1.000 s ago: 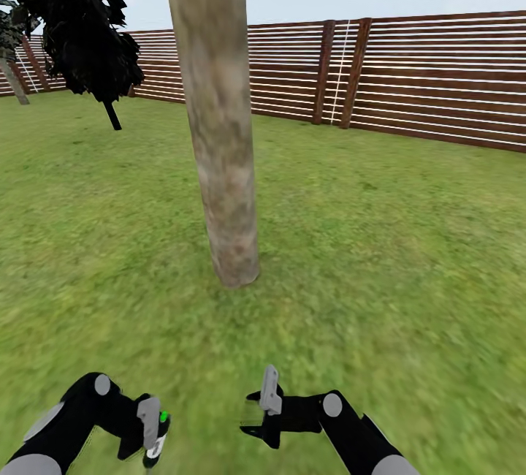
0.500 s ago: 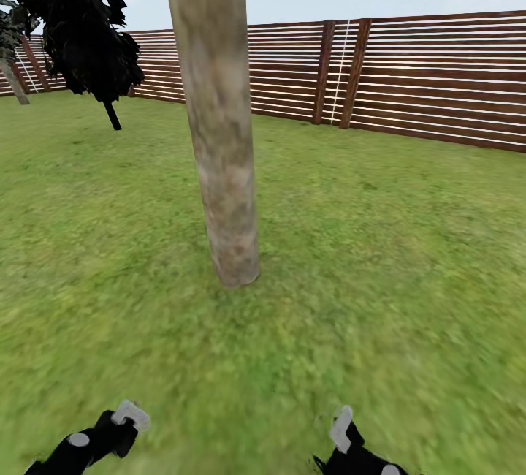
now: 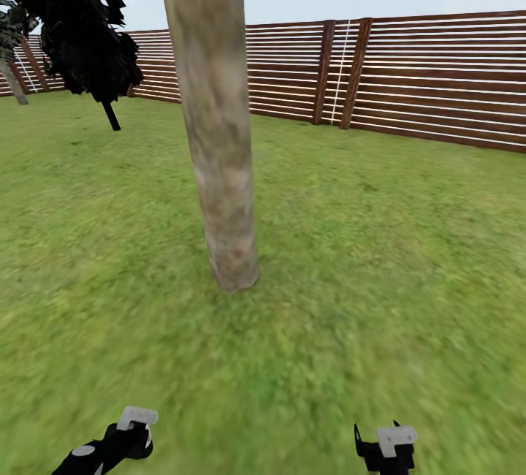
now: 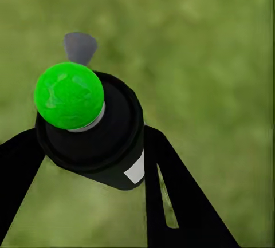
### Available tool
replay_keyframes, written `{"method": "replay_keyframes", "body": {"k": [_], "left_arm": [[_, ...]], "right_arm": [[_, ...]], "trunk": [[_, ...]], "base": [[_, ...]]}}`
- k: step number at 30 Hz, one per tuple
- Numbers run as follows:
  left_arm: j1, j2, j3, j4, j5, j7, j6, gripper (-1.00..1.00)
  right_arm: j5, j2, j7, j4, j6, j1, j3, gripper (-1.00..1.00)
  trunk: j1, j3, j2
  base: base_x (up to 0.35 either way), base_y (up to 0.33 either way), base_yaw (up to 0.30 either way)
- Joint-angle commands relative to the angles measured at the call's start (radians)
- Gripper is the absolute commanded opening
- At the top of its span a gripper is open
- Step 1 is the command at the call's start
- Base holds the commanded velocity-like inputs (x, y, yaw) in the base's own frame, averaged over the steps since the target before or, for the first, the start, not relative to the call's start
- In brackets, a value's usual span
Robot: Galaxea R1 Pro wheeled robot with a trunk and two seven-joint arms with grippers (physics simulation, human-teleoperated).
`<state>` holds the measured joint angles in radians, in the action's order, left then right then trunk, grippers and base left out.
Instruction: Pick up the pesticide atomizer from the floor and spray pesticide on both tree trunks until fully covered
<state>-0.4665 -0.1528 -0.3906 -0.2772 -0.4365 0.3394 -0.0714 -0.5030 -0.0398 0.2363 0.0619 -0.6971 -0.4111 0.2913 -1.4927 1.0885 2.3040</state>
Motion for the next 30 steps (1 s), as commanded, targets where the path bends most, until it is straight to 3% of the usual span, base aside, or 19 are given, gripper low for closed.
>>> {"method": "replay_keyframes", "body": {"k": [1,5,7,10,13,17,19,22,25,30], "left_arm": [[-0.001,0.002,0.0,-0.002,0.0,0.0,0.002,-1.0],[-0.011,0.018,0.001,-0.009,-0.001,-0.001,0.013,-1.0],[-0.018,0.02,0.002,-0.011,-0.001,-0.002,0.079,-1.0],[-0.018,0.024,0.003,-0.067,-0.001,0.0,0.18,-1.0],[-0.018,0.027,0.01,-0.127,-0.003,0.006,0.247,-1.0],[-0.019,0.034,0.054,-0.168,0.0,0.009,0.291,-1.0],[-0.029,0.059,0.06,-0.226,0.0,0.009,0.368,-1.0],[-0.06,0.116,0.063,-0.309,0.0,0.009,0.45,-1.0],[-0.102,0.147,0.062,-0.327,-0.001,0.008,0.473,-1.0],[-0.102,0.144,0.054,-0.33,0.002,0.002,0.476,-1.0]], "right_arm": [[0.001,0.0,0.0,0.0,-0.001,0.002,0.001,1.0],[0.014,0.0,0.001,0.002,-0.004,0.006,0.004,1.0],[0.093,0.0,-0.001,0.002,-0.003,0.006,0.004,1.0],[0.123,0.0,-0.001,0.004,-0.003,0.006,0.003,1.0],[0.131,-0.001,-0.002,0.005,-0.003,0.006,0.004,1.0],[0.133,0.0,-0.001,0.007,-0.002,0.006,0.003,1.0],[0.133,0.0,-0.001,0.007,-0.002,0.006,0.003,1.0],[0.131,0.001,-0.002,0.003,-0.002,0.006,0.002,1.0],[0.13,0.001,-0.004,0.001,-0.001,0.006,0.002,1.0],[0.13,0.001,-0.005,0.001,-0.001,0.006,0.002,1.0]], "trunk": [[0.0,0.0,0.0],[0.0,0.0,0.0],[0.0,0.0,0.0],[0.0,0.0,0.0],[0.0,0.0,0.0],[0.0,0.0,0.0],[0.0,0.0,0.0],[0.0,0.0,0.0],[0.0,0.0,0.0],[0.0,0.0,0.0]], "base": [[0.286,-0.144,0.0],[0.278,-0.184,0.0],[0.276,-0.205,0.0],[0.258,-0.158,0.0],[0.079,-0.028,-0.13],[0.009,-0.003,-0.253],[0.001,0.0,-0.148],[0.0,0.0,-0.03],[0.0,0.0,-0.004],[0.019,0.0,0.0]]}}
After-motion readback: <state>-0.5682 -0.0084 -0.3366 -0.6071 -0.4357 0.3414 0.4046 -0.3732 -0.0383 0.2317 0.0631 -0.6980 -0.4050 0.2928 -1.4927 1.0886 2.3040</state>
